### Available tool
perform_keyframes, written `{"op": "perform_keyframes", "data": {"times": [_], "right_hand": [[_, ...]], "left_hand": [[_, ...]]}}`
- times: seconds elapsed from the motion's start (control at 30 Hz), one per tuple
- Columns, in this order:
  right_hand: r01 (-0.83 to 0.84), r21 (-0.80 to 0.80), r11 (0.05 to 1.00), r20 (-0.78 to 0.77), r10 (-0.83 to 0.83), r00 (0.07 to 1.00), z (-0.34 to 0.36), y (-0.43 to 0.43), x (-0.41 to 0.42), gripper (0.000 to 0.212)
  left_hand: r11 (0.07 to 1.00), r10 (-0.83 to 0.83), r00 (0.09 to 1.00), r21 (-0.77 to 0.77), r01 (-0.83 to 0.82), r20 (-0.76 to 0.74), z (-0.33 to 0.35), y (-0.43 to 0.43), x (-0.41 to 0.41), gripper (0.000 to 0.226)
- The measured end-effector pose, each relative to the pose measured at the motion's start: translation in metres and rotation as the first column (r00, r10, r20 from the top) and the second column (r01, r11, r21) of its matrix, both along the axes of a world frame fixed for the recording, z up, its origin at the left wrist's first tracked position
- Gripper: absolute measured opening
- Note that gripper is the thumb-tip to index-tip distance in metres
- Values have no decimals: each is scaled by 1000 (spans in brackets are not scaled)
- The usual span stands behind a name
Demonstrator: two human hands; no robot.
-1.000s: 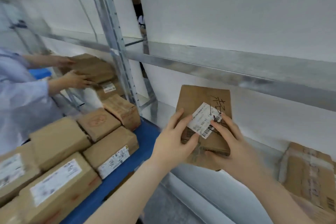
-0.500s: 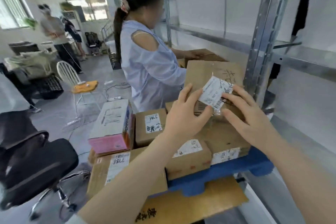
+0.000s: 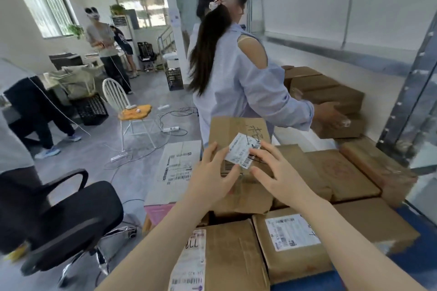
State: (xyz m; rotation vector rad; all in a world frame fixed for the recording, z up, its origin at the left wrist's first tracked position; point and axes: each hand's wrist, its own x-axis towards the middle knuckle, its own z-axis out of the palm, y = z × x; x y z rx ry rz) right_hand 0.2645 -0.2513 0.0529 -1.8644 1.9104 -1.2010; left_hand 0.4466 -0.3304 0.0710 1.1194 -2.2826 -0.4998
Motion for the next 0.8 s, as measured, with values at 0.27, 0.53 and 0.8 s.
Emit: {"op": "perform_keyframes", "data": {"times": [0.27,0.53,0.8], "right_hand": [[46,-6,999,26,-46,999,-17,-39,-3,44],[43,20,999,3,-43,999,-13,-57,-9,36],[163,-9,987,15,-163,987,12,5,-17,47]], "left_hand": [[999,10,991,40,-16,136,-19,-31,-1,62],[998,0,977,67,-14,213,-18,-40,8,74],[999,39,974,-21,-35,223,5,-24,2,65]]}}
